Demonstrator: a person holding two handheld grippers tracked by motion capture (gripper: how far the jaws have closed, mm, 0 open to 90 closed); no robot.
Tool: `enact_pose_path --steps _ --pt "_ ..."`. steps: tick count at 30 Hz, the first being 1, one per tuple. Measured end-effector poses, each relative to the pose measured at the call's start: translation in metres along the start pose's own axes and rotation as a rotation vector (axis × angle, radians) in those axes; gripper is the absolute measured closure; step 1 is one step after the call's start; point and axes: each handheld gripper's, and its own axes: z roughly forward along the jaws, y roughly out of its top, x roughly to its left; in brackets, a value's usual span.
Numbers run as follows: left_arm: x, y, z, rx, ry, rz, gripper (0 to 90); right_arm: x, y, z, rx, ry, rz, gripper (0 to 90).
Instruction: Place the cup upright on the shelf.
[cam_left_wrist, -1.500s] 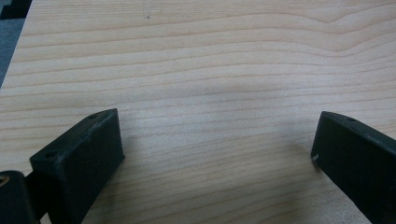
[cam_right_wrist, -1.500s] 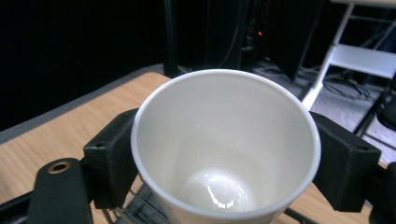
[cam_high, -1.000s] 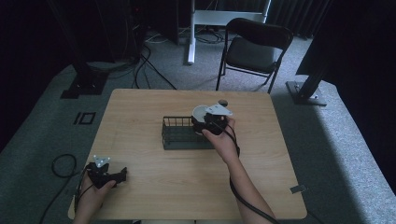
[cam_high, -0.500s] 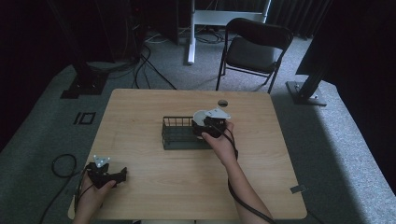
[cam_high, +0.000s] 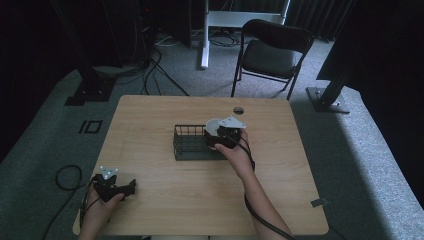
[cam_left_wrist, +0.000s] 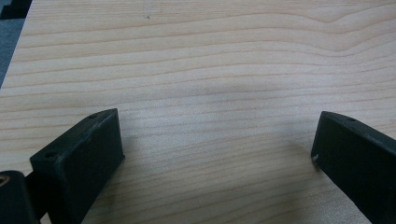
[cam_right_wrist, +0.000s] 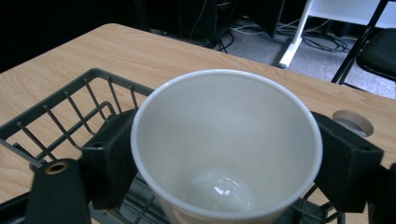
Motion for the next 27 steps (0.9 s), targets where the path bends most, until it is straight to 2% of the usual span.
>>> enact_pose_path --steps 2,10,18,27 --pt "0.000 0.000 0.000 0.000 0.000 0.000 2.4 0.001 -0.001 0.000 -0.006 0.010 -0.018 12.8" --pt "0.000 0.000 0.000 0.000 0.000 0.000 2.4 -0.001 -0.002 -0.008 -0.019 0.038 0.003 11.5" --pt "0.000 0.000 0.000 0.000 0.000 0.000 2.4 -0.006 -0.005 -0.018 -0.036 0.033 0.001 11.5" --pt "0.000 0.000 0.000 0.000 0.000 0.000 2.4 -0.011 -0.008 -0.032 -0.046 0.037 -0.021 11.4"
